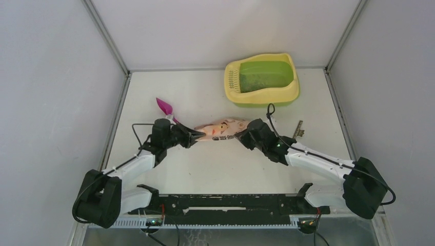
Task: Fill the litter box with clean litter
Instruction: Close the cat litter bag at the center of the board, then pick up the clamp at the center of the board.
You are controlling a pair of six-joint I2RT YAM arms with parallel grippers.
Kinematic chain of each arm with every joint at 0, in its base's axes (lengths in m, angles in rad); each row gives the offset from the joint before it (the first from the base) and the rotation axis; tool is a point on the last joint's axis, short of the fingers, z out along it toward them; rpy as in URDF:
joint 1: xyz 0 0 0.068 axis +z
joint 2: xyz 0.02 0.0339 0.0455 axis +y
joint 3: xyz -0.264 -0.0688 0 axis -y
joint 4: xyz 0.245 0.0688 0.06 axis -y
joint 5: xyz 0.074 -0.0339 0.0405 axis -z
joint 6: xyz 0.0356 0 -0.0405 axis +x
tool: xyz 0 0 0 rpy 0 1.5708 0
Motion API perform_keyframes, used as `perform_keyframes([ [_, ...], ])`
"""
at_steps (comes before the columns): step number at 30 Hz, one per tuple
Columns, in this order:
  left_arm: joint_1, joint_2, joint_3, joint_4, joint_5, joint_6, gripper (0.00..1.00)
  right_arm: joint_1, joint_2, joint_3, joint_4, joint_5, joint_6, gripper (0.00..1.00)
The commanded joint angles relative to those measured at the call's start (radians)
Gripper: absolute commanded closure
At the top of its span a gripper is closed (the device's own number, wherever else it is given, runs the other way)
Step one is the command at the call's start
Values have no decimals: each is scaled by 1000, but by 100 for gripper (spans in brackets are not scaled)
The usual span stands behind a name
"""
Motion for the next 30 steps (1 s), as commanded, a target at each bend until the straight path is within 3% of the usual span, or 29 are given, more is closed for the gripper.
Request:
perform_keyframes([
  [1, 98, 25, 127, -102, -14, 197, 100, -13, 57, 12, 148, -75, -74, 100],
  [8, 190, 104, 211, -151, 42, 316, 100, 61, 136, 13, 216, -117, -27, 100],
  [11, 195, 115, 216, -156, 74, 332, 98, 54, 140, 24, 217, -192, -43, 79],
  [12, 195, 98, 202, -159, 80, 330, 93, 39, 123, 26, 209, -225, -62, 70],
  [15, 195, -14, 197, -280, 52, 380, 62, -28, 25, 58, 49, -320, -182, 50],
  [18, 199, -125, 219, -466, -14, 456, 42, -112, -112, 93, -182, -312, -307, 47],
  [21, 204, -226, 220, -575, -41, 477, 13, -217, -244, 98, -381, -209, -394, 40],
  [24, 204, -320, 206, -610, -37, 460, 8, -347, -327, 60, -467, -119, -469, 35],
  [25, 204, -346, 207, -629, -39, 462, 2, -418, -350, 36, -468, -111, -494, 35],
  [30, 204, -450, 239, -739, -42, 496, 0, -669, -371, -79, -353, -146, -598, 38],
])
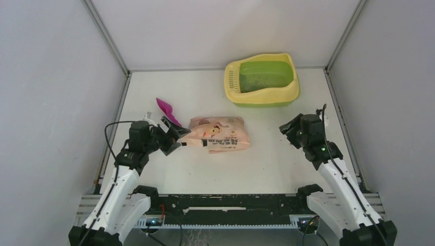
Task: Fill the litter box with clean litter
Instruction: Pick up the clamp at the center of the board.
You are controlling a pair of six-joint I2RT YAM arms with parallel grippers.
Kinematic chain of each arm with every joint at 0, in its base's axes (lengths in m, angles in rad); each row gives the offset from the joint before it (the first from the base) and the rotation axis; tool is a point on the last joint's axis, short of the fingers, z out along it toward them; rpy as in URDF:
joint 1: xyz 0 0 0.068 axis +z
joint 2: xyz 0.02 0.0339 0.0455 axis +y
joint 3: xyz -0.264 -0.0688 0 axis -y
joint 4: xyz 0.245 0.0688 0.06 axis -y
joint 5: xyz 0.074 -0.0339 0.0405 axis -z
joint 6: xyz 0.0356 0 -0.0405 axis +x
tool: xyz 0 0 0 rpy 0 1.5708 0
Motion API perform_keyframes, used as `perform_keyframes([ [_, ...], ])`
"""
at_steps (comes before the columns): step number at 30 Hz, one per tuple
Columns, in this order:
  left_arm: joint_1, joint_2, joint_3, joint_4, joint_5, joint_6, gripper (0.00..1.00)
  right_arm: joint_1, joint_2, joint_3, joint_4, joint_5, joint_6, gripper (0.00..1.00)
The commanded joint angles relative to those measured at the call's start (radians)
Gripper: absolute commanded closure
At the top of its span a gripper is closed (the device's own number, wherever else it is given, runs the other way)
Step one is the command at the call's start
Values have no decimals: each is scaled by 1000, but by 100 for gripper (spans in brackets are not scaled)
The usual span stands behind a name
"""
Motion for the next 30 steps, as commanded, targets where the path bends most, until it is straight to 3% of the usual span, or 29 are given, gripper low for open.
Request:
perform_keyframes([
  [1, 6, -81, 81, -119, 0, 62, 0, -167, 24, -82, 19, 29, -150, 38],
  [7, 6, -128, 126, -212, 16, 145, 0, -397, 138, -98, 138, -29, -232, 41],
  [13, 6, -111, 115, -178, 73, 130, 0, -511, 265, -98, 242, -91, -271, 53],
  [20, 6, -69, 106, -140, 91, 137, 0, -594, 426, -91, 337, -201, -312, 55],
  [30, 5, -34, 90, -95, 111, 135, 0, -603, 567, -79, 424, -289, -327, 58],
])
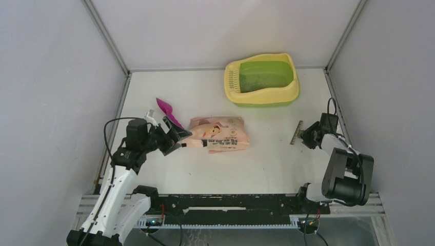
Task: Fill the litter box with clean litter
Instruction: Pick up the clamp at the center of the board.
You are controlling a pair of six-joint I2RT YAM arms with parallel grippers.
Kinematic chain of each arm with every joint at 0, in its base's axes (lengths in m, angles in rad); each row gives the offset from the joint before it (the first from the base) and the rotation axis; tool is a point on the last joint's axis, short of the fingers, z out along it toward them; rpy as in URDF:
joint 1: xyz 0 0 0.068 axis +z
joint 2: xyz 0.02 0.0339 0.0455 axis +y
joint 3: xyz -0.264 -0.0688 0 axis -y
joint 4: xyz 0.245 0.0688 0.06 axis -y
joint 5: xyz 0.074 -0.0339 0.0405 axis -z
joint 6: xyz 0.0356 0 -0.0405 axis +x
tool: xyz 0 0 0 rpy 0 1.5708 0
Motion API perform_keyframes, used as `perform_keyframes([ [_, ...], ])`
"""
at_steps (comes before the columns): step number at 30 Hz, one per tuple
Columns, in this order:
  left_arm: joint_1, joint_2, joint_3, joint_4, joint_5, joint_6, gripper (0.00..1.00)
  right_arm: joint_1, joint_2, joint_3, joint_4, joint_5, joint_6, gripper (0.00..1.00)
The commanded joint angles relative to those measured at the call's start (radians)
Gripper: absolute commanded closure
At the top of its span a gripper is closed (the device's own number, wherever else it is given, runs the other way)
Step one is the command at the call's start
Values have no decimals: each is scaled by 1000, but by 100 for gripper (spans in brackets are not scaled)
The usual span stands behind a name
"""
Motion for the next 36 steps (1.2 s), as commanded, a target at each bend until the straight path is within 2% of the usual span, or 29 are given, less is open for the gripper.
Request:
perform_keyframes([
  [1, 5, 5, 6, 61, 29, 25, 0, -5, 28, 34, 90, -44, -25, 58],
  [10, 6, 17, -3, 81, 40, 17, 0, -5, 37, 64, 71, -16, -40, 59],
  [28, 6, 22, -34, 120, 71, -4, 0, -2, 107, 87, 117, -28, -43, 72],
  [33, 6, 8, -34, 120, 82, -10, 0, 6, 89, 92, 127, -53, -46, 79],
  [36, 6, -16, -36, 106, 94, -8, 0, 25, 44, 92, 117, -75, -53, 87],
])
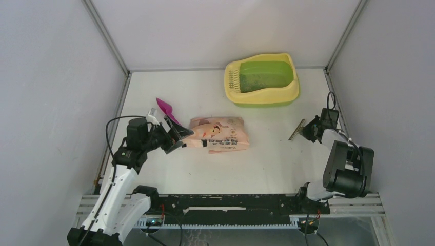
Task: Fill the litter box with clean litter
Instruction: Pick up the clamp at the center of the board.
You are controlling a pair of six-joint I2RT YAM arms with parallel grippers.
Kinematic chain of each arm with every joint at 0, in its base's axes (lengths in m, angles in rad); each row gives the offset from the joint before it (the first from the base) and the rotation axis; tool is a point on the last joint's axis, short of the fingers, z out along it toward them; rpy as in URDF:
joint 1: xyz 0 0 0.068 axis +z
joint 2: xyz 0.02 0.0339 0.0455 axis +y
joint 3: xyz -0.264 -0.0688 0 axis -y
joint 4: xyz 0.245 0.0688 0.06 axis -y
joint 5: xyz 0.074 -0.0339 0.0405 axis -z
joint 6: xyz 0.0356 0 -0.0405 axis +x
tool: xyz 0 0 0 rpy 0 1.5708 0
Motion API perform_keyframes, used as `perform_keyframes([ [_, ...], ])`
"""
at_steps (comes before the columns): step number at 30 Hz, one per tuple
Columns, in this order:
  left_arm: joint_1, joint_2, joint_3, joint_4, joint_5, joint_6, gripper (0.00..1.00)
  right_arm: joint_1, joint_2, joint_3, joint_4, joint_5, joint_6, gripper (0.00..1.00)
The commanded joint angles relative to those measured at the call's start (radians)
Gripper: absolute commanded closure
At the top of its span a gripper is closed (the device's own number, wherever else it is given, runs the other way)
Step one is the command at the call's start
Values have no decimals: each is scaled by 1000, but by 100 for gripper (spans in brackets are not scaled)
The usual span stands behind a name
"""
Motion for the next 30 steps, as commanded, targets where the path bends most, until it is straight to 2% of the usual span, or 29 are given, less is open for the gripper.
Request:
perform_keyframes([
  [1, 4, -49, -18, 14, 44, -2, 0, 28, -84, 29, 13, -25, -24, 90],
  [6, -1, -117, -13, -6, 80, -14, 0, 68, -258, 29, -80, -61, -20, 100],
  [10, -26, -155, 22, -40, 98, -21, 0, 96, -450, 29, -177, -116, -14, 100],
  [13, -57, -180, 36, -33, 104, -58, 0, 110, -589, 29, -242, -219, 24, 100],
  [18, -159, -211, 32, 43, 76, -147, 0, 246, -761, 39, -271, -401, 162, 100],
  [21, -226, -225, 30, 91, 34, -205, 0, 391, -856, 49, -290, -333, 251, 100],
  [25, -315, -247, -21, 268, -38, -378, 0, 590, -970, 25, -216, -140, 402, 100],
  [27, -369, -249, -59, 363, -87, -449, 0, 708, -977, 6, -128, -60, 476, 100],
  [30, -445, -202, -48, 393, -141, -450, 0, 839, -909, 1, -7, -39, 526, 100],
])
